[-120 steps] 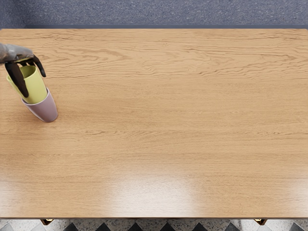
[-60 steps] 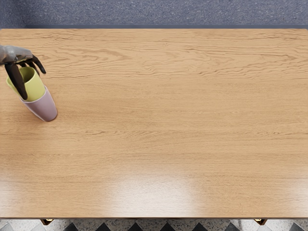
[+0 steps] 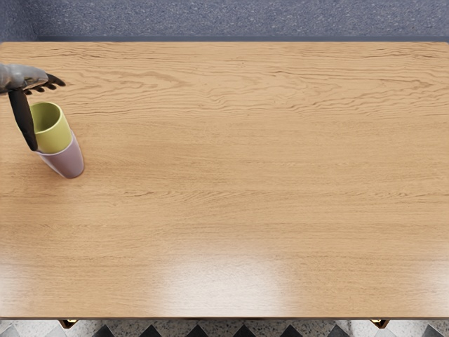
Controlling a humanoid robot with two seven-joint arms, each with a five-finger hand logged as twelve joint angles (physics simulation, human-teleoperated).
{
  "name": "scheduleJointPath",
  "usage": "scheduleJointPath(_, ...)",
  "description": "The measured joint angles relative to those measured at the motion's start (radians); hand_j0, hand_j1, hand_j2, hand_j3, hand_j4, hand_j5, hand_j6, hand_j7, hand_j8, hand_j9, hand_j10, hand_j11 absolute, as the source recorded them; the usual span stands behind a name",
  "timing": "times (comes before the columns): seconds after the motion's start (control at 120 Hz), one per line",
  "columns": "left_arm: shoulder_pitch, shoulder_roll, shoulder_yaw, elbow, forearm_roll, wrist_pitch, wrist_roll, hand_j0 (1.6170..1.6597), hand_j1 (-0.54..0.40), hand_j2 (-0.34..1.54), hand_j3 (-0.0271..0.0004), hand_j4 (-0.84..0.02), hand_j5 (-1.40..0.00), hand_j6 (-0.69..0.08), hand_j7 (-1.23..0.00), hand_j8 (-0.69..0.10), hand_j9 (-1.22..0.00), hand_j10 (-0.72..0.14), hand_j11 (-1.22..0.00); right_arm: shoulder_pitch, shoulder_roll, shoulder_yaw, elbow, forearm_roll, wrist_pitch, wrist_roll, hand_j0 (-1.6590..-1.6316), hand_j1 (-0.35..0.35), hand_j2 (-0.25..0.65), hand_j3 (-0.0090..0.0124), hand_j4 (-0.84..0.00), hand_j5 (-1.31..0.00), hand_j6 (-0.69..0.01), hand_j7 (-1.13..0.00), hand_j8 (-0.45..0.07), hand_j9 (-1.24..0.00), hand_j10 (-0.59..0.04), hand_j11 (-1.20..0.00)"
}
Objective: Pick up cup and place in cup with left hand
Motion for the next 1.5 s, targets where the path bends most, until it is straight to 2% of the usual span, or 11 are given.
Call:
scheduleJointPath(0.158,-0.007,-0.022,-0.001,0.01,-0.036,0.0,0.0,1.658,0.335,0.01,0.0,-0.019,-0.02,-0.019,-0.02,-0.016,-0.02,-0.017,-0.02,0.0,0.0,0.0,0.0,0.0,0.0,0.0,-1.6581,-0.316,-0.005,0.0,-0.028,-0.04,-0.028,-0.04,-0.028,-0.04,-0.028,-0.04)
scheduleJointPath(0.467,-0.051,-0.204,-0.005,0.012,-0.093,-0.002,0.0,1.6581,0.347,0.0,0.0,-0.007,0.0,-0.008,0.0,-0.007,0.0,-0.006,0.0,0.0,0.0,0.0,0.0,0.0,0.0,0.0,-1.6581,-0.316,-0.005,0.0,-0.028,-0.04,-0.028,-0.04,-0.028,-0.04,-0.028,-0.04)
scheduleJointPath(0.583,-0.043,-0.213,-0.023,0.006,-0.282,-0.077,0.0,1.6581,0.348,0.0,0.0,-0.006,0.0,-0.007,0.0,-0.006,0.0,-0.005,0.0,0.0,0.0,0.0,0.0,0.0,0.0,0.0,-1.6581,-0.316,-0.006,0.0,-0.028,-0.04,-0.028,-0.04,-0.028,-0.04,-0.028,-0.04)
scheduleJointPath(0.733,0.002,-0.196,-0.075,0.007,-0.587,-0.174,0.0,1.6581,0.349,0.0,0.0,-0.004,0.0,-0.005,0.0,-0.004,0.0,-0.003,0.0,0.0,0.0,0.0,0.0,0.0,0.0,0.001,-1.6581,-0.316,-0.005,0.0,-0.028,-0.04,-0.028,-0.04,-0.028,-0.04,-0.028,-0.04)
scheduleJointPath(0.95,0.106,-0.125,-0.093,0.002,-0.943,-0.2,0.0,1.6581,0.349,0.0,0.0,-0.002,0.0,-0.002,0.0,-0.002,0.0,-0.002,0.0,0.0,0.0,0.0,0.0,0.0,0.0,0.002,-1.6581,-0.316,-0.005,0.0,-0.028,-0.04,-0.028,-0.04,-0.028,-0.04,-0.028,-0.04)
scheduleJointPath(1.133,0.225,-0.081,-0.119,-0.014,-1.118,-0.204,0.0,1.6581,0.349,0.0,0.0,-0.001,0.0,-0.001,0.0,-0.001,0.0,-0.001,0.0,0.0,0.0,0.0,0.0,0.0,0.0,0.001,-1.6581,-0.316,-0.005,0.0,-0.028,-0.04,-0.028,-0.04,-0.028,-0.04,-0.028,-0.04)
scheduleJointPath(1.217,0.338,-0.018,-0.19,-0.08,-1.17,-0.204,0.0,1.6581,0.349,0.0,0.0,0.0,0.0,0.0,0.0,0.0,0.0,0.0,0.0,0.0,0.0,0.0,0.0,0.0,0.0,0.002,-1.6581,-0.316,-0.005,0.0,-0.028,-0.04,-0.028,-0.04,-0.028,-0.04,-0.028,-0.04)
scheduleJointPath(1.333,0.37,0.02,-0.253,-0.171,-1.218,-0.204,0.0,1.6581,0.349,0.0,0.0,0.001,0.0,0.001,0.0,0.001,0.0,0.001,0.0,0.0,0.0,0.0,0.0,0.0,0.0,0.002,-1.6581,-0.316,-0.005,0.0,-0.028,-0.04,-0.028,-0.04,-0.028,-0.04,-0.028,-0.04)
scheduleJointPath(1.4,0.409,0.024,-0.268,-0.193,-1.251,-0.204,0.0,1.6581,0.349,0.0,0.0,0.001,0.0,0.001,0.0,0.001,0.0,0.001,0.0,0.0,0.0,0.0,0.0,0.0,0.0,0.002,-1.6581,-0.316,-0.005,0.0,-0.028,-0.04,-0.028,-0.04,-0.028,-0.04,-0.028,-0.04)
scheduleJointPath(1.45,0.444,0.084,-0.281,-0.202,-1.271,-0.204,0.0,1.6581,0.349,0.0,0.0,0.001,0.0,0.001,0.0,0.001,0.0,0.001,0.0,0.0,0.0,0.0,0.0,0.0,0.0,0.002,-1.6581,-0.316,-0.005,0.0,-0.028,-0.04,-0.028,-0.04,-0.028,-0.04,-0.028,-0.04)
scheduleJointPath(1.5,0.474,0.096,-0.291,-0.205,-1.291,-0.204,0.0,1.6581,0.349,0.0,0.0,0.001,0.0,0.002,0.0,0.002,0.0,0.001,0.0,0.001,0.0,0.0,0.0,0.0,0.0,0.002,-1.6581,-0.316,-0.005,0.0,-0.028,-0.04,-0.028,-0.04,-0.028,-0.04,-0.028,-0.04)
